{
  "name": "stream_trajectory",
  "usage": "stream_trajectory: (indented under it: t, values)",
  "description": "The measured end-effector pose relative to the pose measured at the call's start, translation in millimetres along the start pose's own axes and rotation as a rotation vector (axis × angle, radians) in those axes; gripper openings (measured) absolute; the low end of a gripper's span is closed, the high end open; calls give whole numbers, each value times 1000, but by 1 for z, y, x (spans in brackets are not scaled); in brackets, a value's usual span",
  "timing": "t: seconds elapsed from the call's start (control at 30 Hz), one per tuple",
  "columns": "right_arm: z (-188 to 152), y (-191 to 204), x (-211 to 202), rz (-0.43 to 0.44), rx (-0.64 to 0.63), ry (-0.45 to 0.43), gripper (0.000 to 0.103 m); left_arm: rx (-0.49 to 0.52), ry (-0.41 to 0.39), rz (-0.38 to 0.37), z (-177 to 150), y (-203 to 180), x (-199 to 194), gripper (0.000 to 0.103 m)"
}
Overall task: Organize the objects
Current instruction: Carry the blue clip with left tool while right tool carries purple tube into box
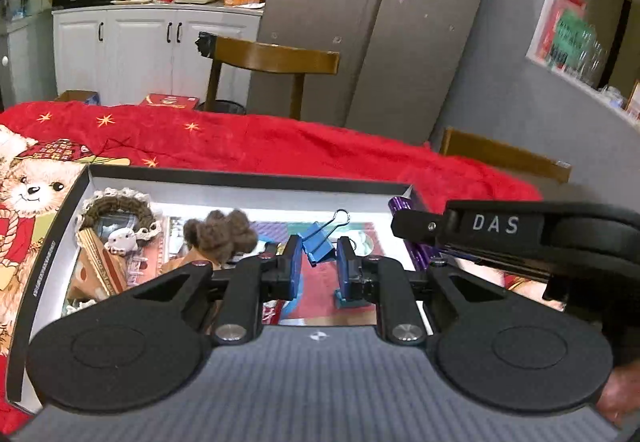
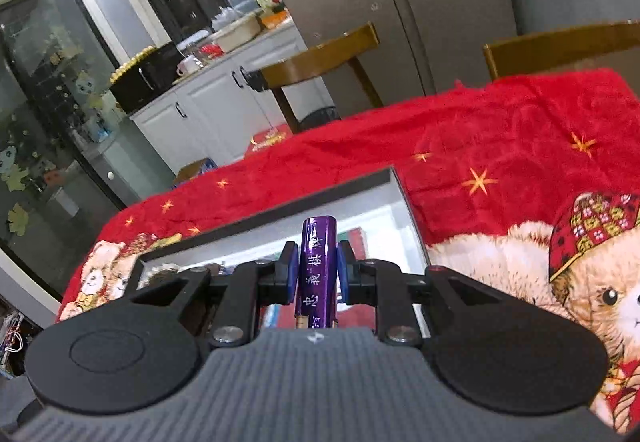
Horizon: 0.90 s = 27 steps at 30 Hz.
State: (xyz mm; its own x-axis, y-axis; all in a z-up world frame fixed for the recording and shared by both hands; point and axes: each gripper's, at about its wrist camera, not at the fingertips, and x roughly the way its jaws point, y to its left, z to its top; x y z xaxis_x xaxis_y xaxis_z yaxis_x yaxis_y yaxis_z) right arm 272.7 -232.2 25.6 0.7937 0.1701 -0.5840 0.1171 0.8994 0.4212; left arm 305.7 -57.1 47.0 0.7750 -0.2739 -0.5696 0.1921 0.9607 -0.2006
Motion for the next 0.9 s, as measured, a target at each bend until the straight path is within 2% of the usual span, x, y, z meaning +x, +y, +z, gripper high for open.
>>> stream_trajectory:
  t: [0.53,0.9]
  values:
    - [0,-10,26,-14,24,44,23,-11,108,11,-19,6,33,22]
    - [-5,-12,33,-24,10,63,24,8,117,24,-27,2,40,22]
